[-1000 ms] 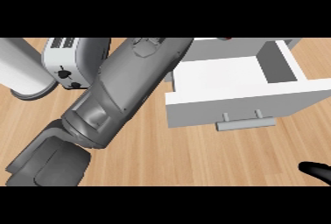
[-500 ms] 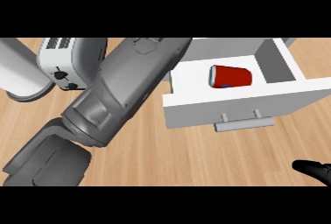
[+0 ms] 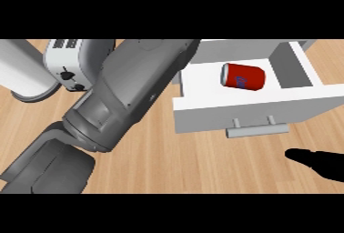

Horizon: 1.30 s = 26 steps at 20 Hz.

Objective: Pick up the can, place it into the drawer and close the drawer

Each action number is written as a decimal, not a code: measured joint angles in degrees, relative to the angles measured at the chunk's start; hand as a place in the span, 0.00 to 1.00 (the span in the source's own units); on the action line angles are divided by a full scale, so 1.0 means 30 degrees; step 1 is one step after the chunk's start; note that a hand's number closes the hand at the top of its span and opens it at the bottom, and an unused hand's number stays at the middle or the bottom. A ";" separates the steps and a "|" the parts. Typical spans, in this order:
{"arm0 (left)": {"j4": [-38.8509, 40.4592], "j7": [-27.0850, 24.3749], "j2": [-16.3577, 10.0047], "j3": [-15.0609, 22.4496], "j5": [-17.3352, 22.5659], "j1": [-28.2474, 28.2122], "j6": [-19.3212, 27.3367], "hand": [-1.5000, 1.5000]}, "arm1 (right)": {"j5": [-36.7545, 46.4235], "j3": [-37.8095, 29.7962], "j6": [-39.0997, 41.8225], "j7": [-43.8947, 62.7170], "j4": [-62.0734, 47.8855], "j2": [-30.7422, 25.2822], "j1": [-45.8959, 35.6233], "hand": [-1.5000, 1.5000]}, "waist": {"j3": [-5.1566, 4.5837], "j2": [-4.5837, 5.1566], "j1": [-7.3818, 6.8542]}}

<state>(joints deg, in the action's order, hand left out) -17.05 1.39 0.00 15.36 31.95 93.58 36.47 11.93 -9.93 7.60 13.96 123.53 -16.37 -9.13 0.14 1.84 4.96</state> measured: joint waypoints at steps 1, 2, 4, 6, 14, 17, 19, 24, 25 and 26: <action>-0.0090 -0.0214 -0.0001 -0.0009 0.0191 -0.0149 0.0052 0.00 | 0.0608 0.0314 -0.0030 -0.0182 -0.0377 -0.0155 -0.0343 0.00 | 0.0000 0.0008 -0.0038; -0.0119 -0.0306 -0.0001 0.0002 0.0316 -0.0154 0.0098 0.00 | 0.1293 0.0700 -0.0031 -0.0389 -0.0651 -0.0293 -0.0450 0.00 | -0.0003 -0.0004 -0.0080; -0.0048 -0.0346 0.0000 -0.0019 0.0483 0.0005 0.0160 0.00 | 0.2559 0.1151 -0.0149 -0.0853 -0.1609 -0.0668 -0.0989 0.00 | -0.0005 -0.0020 -0.0262; 0.0011 -0.0493 0.0002 -0.0014 0.0567 0.0140 0.0132 0.00 | 0.4025 0.1983 -0.0430 -0.1185 -0.2526 -0.0767 -0.1462 0.00 | -0.0008 -0.0034 -0.0455; 0.0301 -0.0654 -0.0041 0.0327 0.0345 0.0140 0.0014 0.00 | 0.8812 0.4477 -0.2120 -0.2952 -0.7450 -0.0645 -0.3066 0.00 | -0.0017 -0.0238 -0.1189; 0.0335 -0.0572 -0.0175 0.0122 0.0317 0.0080 -0.0377 0.00 | 1.0361 0.5039 -0.2788 -0.3251 -0.9542 -0.0535 -0.3999 0.00 | -0.0023 -0.0284 -0.1408; 0.0278 -0.0528 -0.0227 0.0025 0.0270 0.0079 -0.0511 0.00 | 1.1358 0.5472 -0.3553 -0.3667 -1.1123 -0.0241 -0.4576 0.00 | -0.0027 -0.0310 -0.1534; 0.0098 -0.0318 -0.0741 -0.0203 0.0089 -0.0138 -0.0859 0.00 | 1.3227 0.5884 -0.5706 -0.4637 -1.5363 0.0670 -0.6325 0.00 | -0.0025 -0.0348 -0.1809; -0.0066 -0.0226 -0.0753 -0.0211 0.0033 -0.0197 -0.0743 0.00 | 1.3386 0.5737 -0.6048 -0.4897 -1.6322 0.0722 -0.6758 0.00 | -0.0028 -0.0375 -0.1892; -0.0213 -0.0140 -0.0850 -0.0236 -0.0004 -0.0249 -0.0728 0.00 | 1.3615 0.5643 -0.6532 -0.5053 -1.7302 0.0930 -0.7231 0.00 | -0.0028 -0.0387 -0.1983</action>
<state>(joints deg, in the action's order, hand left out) -17.69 0.98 -2.55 14.65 31.94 92.83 34.28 52.78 7.00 -11.99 -1.20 71.62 -13.58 -30.82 0.06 0.68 -0.99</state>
